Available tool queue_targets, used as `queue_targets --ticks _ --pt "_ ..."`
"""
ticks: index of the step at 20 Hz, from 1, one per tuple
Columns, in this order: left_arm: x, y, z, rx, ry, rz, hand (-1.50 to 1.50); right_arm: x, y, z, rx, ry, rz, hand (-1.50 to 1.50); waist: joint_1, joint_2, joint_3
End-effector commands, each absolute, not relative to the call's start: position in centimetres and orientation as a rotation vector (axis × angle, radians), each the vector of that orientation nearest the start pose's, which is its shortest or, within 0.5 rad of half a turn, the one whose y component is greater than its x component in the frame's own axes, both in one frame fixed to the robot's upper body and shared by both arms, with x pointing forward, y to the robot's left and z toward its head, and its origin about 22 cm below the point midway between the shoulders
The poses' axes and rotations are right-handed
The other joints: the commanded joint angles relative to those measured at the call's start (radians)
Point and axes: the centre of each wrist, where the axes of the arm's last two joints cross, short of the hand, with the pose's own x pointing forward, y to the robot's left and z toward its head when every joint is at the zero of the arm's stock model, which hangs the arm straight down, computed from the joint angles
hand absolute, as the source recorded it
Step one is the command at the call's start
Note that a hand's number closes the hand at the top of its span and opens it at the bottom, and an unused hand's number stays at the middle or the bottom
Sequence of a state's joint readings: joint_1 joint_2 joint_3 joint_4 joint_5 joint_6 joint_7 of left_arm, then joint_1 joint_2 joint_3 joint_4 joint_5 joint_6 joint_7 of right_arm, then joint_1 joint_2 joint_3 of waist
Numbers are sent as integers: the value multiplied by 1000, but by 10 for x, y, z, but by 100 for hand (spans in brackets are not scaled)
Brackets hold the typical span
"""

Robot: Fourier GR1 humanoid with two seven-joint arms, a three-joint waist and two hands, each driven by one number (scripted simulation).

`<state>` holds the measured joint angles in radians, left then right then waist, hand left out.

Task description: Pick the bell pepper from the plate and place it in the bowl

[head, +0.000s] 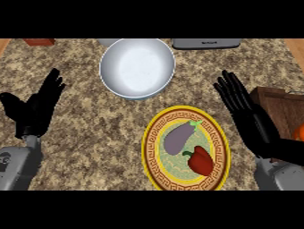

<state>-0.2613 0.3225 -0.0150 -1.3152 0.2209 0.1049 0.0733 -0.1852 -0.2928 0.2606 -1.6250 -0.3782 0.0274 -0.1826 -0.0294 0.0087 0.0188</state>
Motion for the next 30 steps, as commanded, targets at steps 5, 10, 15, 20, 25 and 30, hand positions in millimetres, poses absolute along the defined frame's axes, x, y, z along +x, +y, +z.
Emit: queue_targets --ticks 5,10,15,20,25,30 --pt "286 227 36 -67 -1610 -322 0 248 -227 50 269 -1841 410 150 25 -15 -19" --pt "279 217 36 -179 -1583 -377 0 244 -222 5 -16 -1720 584 -150 38 -8 -18" --pt "263 197 37 -179 -1590 -388 0 256 -220 14 -115 -1799 840 -150 38 -10 -19" --pt "260 206 28 -167 -1594 -372 0 270 -210 61 -312 -1655 1163 -150 38 -14 -22" --pt "269 210 31 -172 -1586 -408 0 282 -208 93 -499 -1320 1514 -150 45 -12 -26" --pt "264 205 33 -161 -1580 -374 0 271 -186 113 -401 -985 1727 -150 39 -17 -24"
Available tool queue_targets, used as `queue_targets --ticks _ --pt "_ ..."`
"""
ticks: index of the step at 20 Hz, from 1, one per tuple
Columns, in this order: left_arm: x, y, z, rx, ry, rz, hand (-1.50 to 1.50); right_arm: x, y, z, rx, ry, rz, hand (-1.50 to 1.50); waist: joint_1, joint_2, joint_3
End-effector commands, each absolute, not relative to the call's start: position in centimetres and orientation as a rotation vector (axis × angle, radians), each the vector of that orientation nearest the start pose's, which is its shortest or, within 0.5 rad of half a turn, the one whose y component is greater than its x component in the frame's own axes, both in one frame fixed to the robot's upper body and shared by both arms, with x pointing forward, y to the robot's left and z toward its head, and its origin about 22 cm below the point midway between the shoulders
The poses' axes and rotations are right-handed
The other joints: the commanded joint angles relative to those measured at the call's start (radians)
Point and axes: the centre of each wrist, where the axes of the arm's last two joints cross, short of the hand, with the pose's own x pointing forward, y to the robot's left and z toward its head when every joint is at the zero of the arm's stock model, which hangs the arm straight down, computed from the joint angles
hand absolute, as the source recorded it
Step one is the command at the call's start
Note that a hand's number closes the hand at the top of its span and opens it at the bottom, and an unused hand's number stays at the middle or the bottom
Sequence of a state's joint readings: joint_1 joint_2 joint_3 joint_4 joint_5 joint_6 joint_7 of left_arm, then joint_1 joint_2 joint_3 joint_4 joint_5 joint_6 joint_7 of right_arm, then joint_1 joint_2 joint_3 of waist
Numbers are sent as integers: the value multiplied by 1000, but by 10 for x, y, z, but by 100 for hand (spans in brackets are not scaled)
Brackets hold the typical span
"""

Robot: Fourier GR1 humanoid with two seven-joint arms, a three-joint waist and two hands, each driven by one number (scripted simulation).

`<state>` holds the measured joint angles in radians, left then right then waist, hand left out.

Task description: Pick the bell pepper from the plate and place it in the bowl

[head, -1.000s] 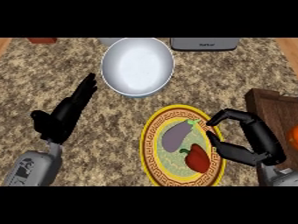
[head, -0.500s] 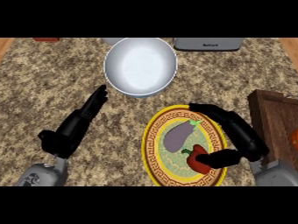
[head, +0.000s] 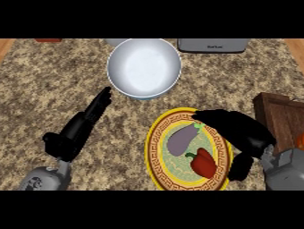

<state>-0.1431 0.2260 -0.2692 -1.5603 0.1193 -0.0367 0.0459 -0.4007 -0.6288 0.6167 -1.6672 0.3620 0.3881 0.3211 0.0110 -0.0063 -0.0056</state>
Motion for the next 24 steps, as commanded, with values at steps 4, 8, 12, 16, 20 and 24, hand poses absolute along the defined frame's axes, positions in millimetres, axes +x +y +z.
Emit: queue_targets --ticks 4,8,12,16,20,24 --pt "275 199 35 -153 -1583 -384 0 272 -147 136 -393 -875 1764 -150 -11 3 2" --pt "265 202 22 -162 -1594 -384 0 278 -118 147 -361 -806 1763 -150 -5 5 4" --pt "256 207 42 -166 -1578 -383 0 259 -111 126 -379 -753 1742 -150 -6 4 5" --pt "260 197 28 -176 -1592 -376 0 261 -110 122 -390 -767 1741 -150 -9 6 5" --pt "267 215 29 -187 -1570 -379 0 223 -119 109 -411 -831 1762 -150 -15 5 5" --pt "266 211 32 -161 -1596 -382 0 230 -114 104 -470 -900 1727 -150 -10 6 6"
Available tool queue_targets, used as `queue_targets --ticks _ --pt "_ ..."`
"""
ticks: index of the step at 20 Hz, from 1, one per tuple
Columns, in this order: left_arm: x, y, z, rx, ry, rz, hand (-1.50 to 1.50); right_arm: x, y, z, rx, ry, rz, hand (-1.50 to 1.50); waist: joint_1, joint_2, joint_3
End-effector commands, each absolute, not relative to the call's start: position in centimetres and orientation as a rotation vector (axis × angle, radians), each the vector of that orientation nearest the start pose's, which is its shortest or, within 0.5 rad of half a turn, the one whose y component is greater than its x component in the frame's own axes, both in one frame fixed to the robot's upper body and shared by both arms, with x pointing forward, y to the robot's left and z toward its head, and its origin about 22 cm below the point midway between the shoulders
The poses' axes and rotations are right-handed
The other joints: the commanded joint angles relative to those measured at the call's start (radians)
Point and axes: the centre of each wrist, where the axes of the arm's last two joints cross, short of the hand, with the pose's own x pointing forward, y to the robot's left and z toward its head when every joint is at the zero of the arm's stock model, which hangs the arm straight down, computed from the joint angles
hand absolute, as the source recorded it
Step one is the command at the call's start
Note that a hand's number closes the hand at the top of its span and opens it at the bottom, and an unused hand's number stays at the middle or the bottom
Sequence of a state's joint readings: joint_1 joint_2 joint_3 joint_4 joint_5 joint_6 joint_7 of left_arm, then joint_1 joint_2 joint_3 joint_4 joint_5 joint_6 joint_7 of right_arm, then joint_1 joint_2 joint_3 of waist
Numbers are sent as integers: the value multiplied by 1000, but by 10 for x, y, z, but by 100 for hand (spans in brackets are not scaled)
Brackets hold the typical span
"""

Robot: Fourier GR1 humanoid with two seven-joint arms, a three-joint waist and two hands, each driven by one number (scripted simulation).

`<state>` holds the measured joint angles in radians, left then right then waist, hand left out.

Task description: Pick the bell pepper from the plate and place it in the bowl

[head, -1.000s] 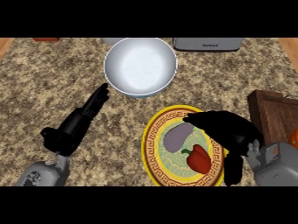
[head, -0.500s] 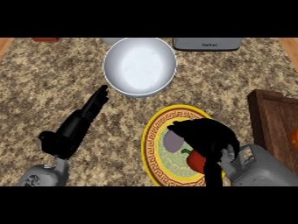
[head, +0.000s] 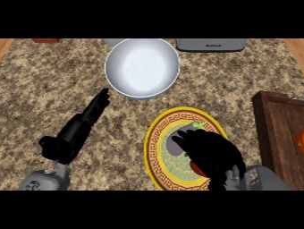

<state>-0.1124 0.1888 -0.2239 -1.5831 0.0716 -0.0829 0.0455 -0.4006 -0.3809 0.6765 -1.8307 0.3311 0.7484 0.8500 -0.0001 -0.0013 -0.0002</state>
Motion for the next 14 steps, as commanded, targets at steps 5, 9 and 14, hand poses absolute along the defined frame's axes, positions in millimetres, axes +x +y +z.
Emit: queue_targets --ticks 5,9,14 --pt "266 206 44 -157 -1596 -374 0 205 -123 97 -512 -956 1734 -150 -2 0 0" --pt "266 209 32 -192 -1588 -378 0 214 -113 89 -605 -959 1714 -150 1 1 0" --pt "271 205 46 -164 -1582 -385 0 228 -157 67 -632 -952 1681 -150 -1 1 1"
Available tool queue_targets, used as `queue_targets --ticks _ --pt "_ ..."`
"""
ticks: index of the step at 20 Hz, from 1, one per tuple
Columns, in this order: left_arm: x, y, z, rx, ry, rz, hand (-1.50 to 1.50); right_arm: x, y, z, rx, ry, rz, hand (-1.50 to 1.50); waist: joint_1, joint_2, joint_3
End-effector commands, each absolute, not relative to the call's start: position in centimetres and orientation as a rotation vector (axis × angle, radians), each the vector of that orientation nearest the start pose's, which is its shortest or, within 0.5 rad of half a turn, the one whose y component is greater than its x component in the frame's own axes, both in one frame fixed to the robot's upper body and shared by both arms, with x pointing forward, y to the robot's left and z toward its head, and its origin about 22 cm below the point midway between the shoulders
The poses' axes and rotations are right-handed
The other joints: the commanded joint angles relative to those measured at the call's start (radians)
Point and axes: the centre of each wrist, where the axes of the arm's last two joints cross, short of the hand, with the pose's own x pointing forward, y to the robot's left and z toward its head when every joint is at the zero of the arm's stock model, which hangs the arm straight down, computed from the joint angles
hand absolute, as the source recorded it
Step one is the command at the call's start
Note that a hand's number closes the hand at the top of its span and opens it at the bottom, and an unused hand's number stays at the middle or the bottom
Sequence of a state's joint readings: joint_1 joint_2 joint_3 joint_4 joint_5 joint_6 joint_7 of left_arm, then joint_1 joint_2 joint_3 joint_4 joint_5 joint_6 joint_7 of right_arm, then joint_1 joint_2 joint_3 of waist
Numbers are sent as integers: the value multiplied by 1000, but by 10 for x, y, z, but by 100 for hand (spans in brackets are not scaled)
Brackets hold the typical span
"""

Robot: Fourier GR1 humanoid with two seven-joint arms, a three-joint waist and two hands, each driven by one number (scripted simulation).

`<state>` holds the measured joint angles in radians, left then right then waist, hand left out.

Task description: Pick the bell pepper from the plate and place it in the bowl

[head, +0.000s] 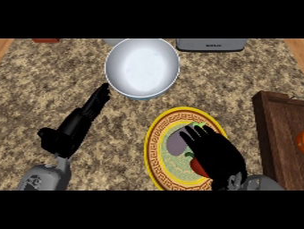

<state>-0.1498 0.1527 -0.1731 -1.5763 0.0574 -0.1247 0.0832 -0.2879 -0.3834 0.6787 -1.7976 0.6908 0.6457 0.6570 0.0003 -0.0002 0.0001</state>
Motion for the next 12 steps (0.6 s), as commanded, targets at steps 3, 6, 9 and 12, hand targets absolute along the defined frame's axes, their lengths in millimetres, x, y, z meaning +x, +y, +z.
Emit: queue_targets --ticks 3,6,9,12 --pt "264 212 26 -167 -1606 -371 0 237 -129 61 -633 -902 1689 -150 2 0 0" --pt "274 200 33 -150 -1586 -381 0 241 -135 42 -606 -866 1710 -150 2 0 0" --pt "264 196 28 -160 -1591 -394 0 248 -133 40 -593 -863 1697 -150 3 0 0" --pt "282 175 18 -163 -1597 -376 0 250 -141 19 -591 -884 1697 -150 -1 1 0"
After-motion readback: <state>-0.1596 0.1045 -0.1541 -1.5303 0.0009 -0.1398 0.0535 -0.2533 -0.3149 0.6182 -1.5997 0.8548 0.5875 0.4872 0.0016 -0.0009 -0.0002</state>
